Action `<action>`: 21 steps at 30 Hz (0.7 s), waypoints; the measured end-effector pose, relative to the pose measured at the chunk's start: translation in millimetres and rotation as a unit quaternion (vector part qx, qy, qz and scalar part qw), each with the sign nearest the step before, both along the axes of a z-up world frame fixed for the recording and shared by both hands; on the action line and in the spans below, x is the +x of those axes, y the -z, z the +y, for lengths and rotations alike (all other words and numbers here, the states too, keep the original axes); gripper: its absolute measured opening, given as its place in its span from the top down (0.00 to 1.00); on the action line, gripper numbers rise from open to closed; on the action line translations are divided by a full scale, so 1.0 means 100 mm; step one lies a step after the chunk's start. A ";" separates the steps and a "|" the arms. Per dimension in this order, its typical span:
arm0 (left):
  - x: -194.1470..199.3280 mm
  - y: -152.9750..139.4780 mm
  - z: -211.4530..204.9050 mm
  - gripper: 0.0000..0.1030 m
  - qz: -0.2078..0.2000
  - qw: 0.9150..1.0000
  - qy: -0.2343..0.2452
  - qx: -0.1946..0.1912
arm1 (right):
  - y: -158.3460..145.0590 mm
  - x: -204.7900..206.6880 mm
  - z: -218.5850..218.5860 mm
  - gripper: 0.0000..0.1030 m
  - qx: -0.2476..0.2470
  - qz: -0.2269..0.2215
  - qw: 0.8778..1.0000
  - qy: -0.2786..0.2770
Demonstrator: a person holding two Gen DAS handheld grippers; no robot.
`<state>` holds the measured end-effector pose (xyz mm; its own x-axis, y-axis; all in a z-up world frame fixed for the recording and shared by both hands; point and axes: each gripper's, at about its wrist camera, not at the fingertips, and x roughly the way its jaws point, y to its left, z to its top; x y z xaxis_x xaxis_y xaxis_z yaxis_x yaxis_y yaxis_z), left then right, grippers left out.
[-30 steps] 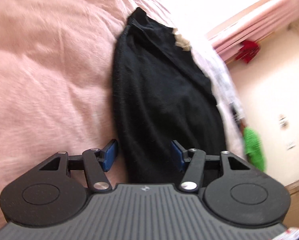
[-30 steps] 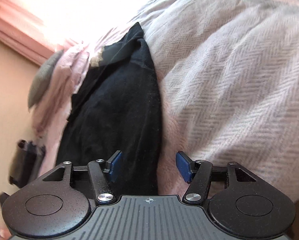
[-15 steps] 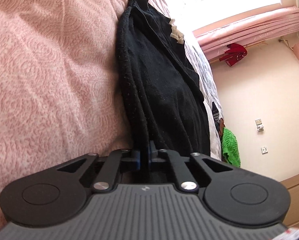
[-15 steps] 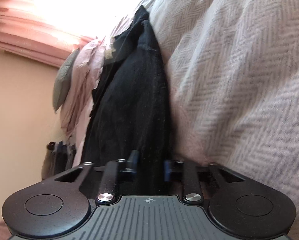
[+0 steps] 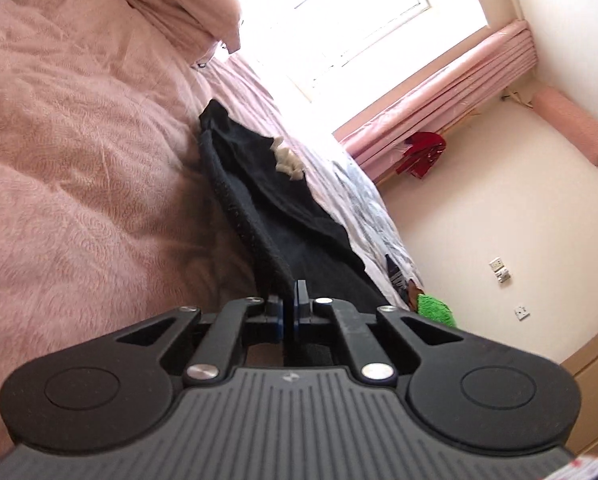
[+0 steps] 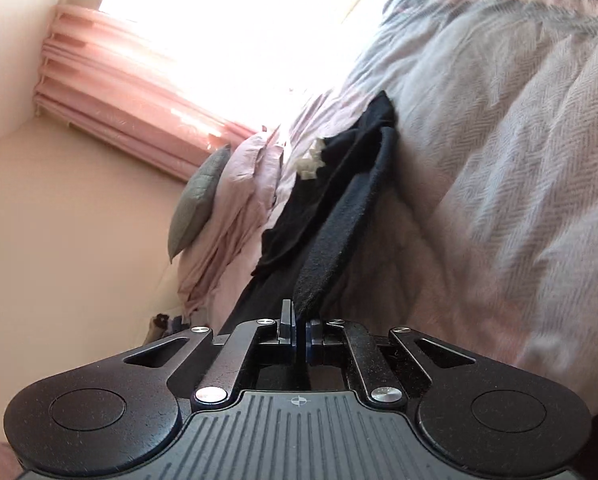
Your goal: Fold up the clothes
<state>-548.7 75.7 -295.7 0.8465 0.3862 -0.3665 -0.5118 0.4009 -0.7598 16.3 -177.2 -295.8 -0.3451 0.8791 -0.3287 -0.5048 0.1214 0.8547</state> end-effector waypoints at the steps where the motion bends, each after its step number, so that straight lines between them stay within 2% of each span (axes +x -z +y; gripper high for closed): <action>1: -0.09 -0.03 -0.08 0.99 -0.004 1.000 0.000 0.001 | -0.03 -0.04 -0.09 1.00 0.001 0.003 1.000 -0.001; 5: -0.51 -0.10 -0.56 0.99 -0.018 1.000 0.005 -0.002 | -0.13 -0.23 -0.64 1.00 0.000 0.010 1.000 -0.014; 8: -0.77 -0.13 -0.95 0.99 -0.013 1.000 0.009 -0.006 | -0.18 -0.41 -1.00 1.00 -0.014 0.011 0.999 -0.038; 12: -0.97 -0.16 -1.23 0.99 -0.023 0.999 0.008 -0.025 | -0.24 -0.54 -1.25 1.00 -0.041 0.011 0.998 -0.052; 17: -0.88 -0.25 -1.05 0.98 -0.044 0.999 0.012 -0.016 | -0.40 -0.43 -1.05 1.00 -0.016 0.007 0.998 -0.061; 21: -0.63 -0.30 -0.56 0.98 -0.059 0.998 0.013 -0.033 | -0.55 -0.24 -0.58 0.99 -0.008 0.017 0.998 -0.054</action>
